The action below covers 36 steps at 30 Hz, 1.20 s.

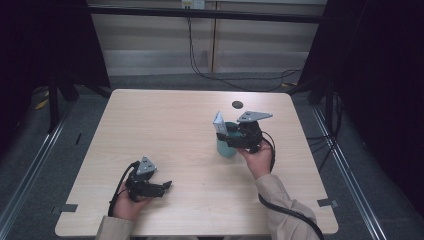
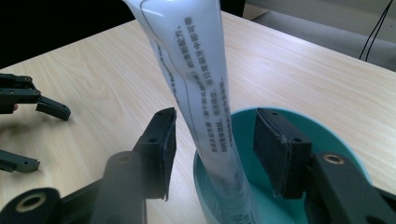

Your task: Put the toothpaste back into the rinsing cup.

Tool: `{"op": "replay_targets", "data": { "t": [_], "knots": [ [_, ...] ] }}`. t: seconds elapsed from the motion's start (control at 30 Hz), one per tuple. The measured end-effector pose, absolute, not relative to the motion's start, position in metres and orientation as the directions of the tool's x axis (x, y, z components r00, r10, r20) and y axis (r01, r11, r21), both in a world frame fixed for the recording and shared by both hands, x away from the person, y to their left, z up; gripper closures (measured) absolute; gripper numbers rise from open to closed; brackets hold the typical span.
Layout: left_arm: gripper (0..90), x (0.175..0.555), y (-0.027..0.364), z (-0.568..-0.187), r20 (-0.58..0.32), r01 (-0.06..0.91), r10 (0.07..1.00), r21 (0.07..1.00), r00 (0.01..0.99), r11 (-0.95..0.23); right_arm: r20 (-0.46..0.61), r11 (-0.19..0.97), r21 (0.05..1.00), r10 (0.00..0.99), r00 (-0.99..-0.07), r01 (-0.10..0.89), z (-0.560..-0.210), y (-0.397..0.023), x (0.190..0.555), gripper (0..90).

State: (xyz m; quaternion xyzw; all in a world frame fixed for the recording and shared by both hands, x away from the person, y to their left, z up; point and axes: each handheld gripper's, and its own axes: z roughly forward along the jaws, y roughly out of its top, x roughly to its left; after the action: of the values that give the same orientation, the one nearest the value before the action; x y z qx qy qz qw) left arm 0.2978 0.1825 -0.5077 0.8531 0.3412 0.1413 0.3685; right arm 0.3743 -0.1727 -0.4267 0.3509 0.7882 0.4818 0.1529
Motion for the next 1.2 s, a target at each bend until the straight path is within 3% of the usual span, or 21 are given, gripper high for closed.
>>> {"op": "replay_targets", "data": {
  "t": [0.53,1.2],
  "knots": [
    [18.6,0.298,0.183,-0.508,-0.010,0.478,0.686,0.725,0.728,-0.496,0.103,0.296,0.861,0.694,-0.713,0.413,-0.418,-0.175,0.371,26.5],
    [18.5,0.297,0.183,-0.508,-0.013,0.479,0.685,0.725,0.728,-0.495,0.087,0.335,0.842,0.689,-0.719,0.422,-0.410,-0.184,0.358,19.0]
  ]
}}
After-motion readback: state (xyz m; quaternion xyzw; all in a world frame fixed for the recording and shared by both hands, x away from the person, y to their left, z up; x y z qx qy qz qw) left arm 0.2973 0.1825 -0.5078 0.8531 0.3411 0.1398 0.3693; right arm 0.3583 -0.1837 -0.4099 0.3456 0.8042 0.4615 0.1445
